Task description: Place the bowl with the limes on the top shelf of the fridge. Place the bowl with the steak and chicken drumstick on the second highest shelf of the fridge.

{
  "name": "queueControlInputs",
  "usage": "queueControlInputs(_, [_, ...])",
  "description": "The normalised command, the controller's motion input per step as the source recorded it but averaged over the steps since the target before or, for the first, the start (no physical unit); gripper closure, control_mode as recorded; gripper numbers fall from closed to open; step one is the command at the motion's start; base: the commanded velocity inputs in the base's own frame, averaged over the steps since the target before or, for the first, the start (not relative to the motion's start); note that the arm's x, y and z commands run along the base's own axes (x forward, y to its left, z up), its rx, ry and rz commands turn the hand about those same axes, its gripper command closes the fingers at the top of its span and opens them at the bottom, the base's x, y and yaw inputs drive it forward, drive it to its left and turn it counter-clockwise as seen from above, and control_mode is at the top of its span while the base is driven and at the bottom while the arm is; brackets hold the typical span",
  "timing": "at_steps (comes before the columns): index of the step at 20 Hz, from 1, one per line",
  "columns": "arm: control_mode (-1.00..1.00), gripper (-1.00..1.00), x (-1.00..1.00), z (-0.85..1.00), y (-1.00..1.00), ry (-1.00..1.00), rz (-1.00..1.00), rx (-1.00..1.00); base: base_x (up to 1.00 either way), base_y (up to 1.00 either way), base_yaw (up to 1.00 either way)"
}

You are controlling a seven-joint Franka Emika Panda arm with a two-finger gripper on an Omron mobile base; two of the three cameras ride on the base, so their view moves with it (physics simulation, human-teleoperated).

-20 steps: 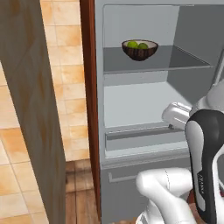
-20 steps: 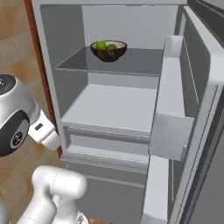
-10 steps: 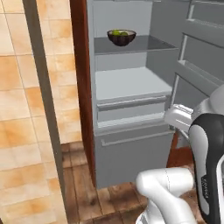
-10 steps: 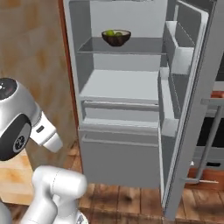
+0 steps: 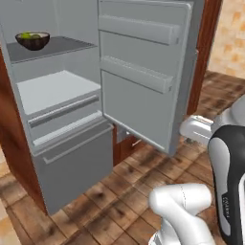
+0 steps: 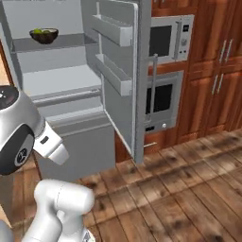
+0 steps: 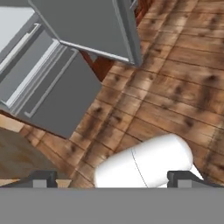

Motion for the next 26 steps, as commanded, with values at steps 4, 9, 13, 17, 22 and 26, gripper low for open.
queueControlInputs(4, [1.0, -1.0, 0.0, 0.0, 0.0, 0.0, 0.0, 0.0, -0.03, -0.81, -0.67])
queueControlInputs(9, [1.0, -1.0, 0.0, 0.0, 0.0, 0.0, 0.0, 0.0, 0.0, -1.0, -0.58])
queueControlInputs(13, [1.0, -1.0, 0.0, 0.0, 0.0, 0.0, 0.0, 0.0, 0.33, -0.94, -0.5])
queueControlInputs(17, [1.0, -1.0, 0.0, 0.0, 0.0, 0.0, 0.0, 0.0, 1.0, 0.27, -0.38])
queueControlInputs(22, [1.0, -1.0, 0.0, 0.0, 0.0, 0.0, 0.0, 0.0, 0.97, 0.27, -0.39])
queueControlInputs(26, [1.0, -1.0, 0.0, 0.0, 0.0, 0.0, 0.0, 0.0, 0.68, -0.27, -0.44])
